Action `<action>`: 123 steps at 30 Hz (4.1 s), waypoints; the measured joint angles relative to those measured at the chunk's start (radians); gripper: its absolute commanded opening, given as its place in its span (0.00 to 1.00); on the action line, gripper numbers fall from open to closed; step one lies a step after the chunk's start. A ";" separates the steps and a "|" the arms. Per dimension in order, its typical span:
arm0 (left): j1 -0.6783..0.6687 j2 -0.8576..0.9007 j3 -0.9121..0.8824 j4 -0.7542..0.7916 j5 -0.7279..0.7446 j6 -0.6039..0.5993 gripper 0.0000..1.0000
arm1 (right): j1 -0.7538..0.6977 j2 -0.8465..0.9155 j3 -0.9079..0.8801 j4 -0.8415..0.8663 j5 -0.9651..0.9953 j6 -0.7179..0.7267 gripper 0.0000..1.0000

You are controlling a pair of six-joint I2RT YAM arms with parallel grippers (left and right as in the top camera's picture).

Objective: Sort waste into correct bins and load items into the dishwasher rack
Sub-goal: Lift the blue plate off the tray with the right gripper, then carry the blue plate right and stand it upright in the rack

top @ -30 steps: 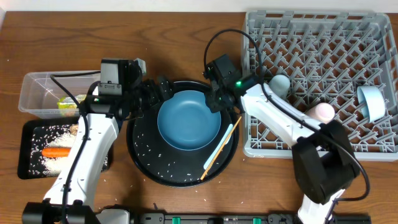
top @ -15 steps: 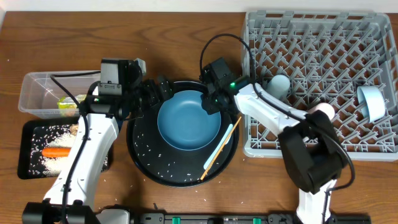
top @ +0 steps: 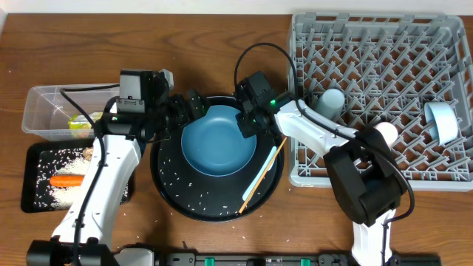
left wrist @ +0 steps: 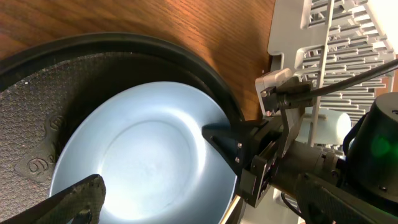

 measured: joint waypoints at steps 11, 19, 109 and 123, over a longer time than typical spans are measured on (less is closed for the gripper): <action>0.000 0.000 0.000 0.000 0.000 0.000 0.98 | -0.006 -0.031 0.000 0.015 -0.050 0.000 0.01; 0.000 0.000 0.000 0.000 0.000 0.000 0.98 | -0.020 -0.137 0.000 0.021 -0.130 0.001 0.01; 0.000 0.000 0.000 0.000 0.000 0.000 0.98 | -0.541 -0.100 0.009 0.844 1.319 -1.016 0.01; 0.000 0.000 0.000 0.000 0.000 0.000 0.98 | -0.396 -0.061 0.003 0.842 1.294 -1.038 0.63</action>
